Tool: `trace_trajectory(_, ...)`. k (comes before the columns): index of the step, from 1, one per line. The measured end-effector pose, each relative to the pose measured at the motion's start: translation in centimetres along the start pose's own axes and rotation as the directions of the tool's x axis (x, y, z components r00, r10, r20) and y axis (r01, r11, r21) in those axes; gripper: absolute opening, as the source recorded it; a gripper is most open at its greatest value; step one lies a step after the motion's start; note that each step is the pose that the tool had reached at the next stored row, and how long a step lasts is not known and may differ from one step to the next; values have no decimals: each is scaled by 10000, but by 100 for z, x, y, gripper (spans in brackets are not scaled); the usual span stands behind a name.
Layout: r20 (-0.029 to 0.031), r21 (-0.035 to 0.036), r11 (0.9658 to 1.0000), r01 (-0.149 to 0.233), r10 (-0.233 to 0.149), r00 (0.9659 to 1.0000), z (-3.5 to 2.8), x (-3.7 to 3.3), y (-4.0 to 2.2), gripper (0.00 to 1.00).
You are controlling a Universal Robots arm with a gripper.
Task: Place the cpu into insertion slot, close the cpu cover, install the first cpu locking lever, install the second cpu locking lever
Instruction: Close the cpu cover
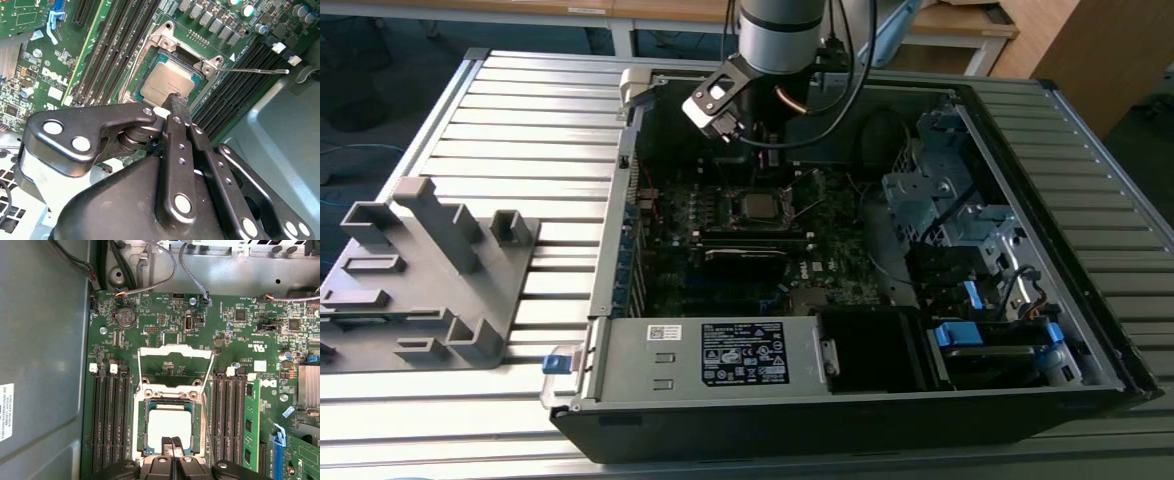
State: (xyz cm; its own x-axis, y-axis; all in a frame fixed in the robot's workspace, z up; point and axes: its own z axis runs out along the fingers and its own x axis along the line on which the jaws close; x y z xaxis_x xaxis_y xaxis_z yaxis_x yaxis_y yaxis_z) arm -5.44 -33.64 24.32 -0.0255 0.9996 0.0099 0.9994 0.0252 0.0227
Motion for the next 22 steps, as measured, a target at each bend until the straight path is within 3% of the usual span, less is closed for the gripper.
trace_trajectory(5,0,0,10000,0,0,10000,-72,1,2,11)
trace_trajectory(12,-4,0,10000,0,0,10000,-77,1,2,11)
trace_trajectory(22,-4,0,10000,0,0,10000,-139,2,3,11)
